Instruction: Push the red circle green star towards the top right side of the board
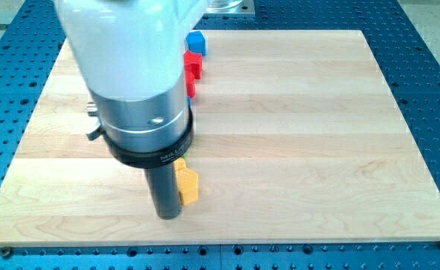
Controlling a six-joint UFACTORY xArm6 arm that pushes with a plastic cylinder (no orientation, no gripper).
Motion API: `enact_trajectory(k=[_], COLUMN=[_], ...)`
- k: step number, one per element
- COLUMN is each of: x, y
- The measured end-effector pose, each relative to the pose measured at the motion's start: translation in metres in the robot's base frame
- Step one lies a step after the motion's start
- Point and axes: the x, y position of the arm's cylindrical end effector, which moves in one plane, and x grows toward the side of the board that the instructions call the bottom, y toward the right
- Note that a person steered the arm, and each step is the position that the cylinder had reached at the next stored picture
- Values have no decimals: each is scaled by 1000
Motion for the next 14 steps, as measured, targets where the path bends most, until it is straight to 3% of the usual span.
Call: enact_trajectory(k=[1,2,3,4,5,6,8,12,14], x=[0,31,-27,-71,-37,-36,-162,-308,-376], y=[13,21,42,15,12,-54,-50,120,158])
